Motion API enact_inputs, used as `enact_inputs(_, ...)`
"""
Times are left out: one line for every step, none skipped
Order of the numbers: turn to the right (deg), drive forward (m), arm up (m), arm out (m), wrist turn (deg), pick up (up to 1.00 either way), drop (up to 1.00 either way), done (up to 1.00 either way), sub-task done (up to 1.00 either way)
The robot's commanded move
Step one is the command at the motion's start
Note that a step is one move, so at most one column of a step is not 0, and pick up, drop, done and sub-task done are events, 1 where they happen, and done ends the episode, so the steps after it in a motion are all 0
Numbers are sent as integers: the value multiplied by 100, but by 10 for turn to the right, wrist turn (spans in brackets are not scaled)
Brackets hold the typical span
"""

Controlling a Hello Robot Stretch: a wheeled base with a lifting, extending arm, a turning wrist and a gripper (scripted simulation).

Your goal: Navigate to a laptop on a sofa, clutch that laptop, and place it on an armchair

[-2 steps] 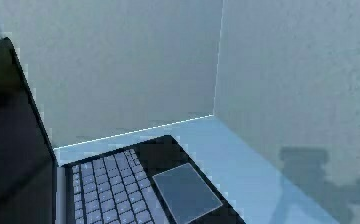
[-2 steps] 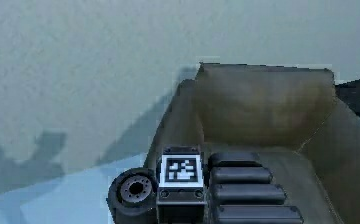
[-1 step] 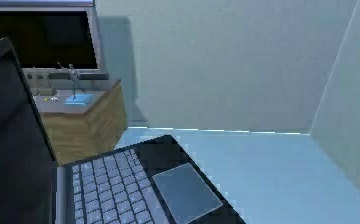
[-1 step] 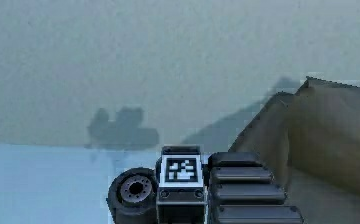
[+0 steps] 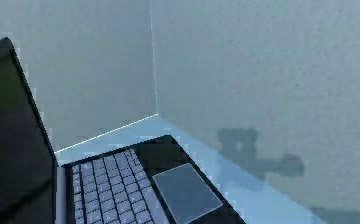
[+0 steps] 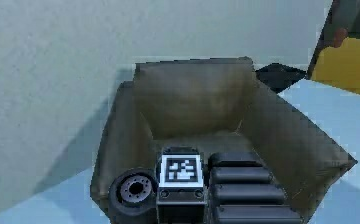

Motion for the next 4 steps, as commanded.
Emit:
enact_inputs(450,0,0,0,0,0,0,0,0)
enact_inputs(450,0,0,0,0,0,0,0,0)
enact_inputs(120,0,0,0,0,0,0,0,0)
enact_inputs(-450,0,0,0,0,0,0,0,0)
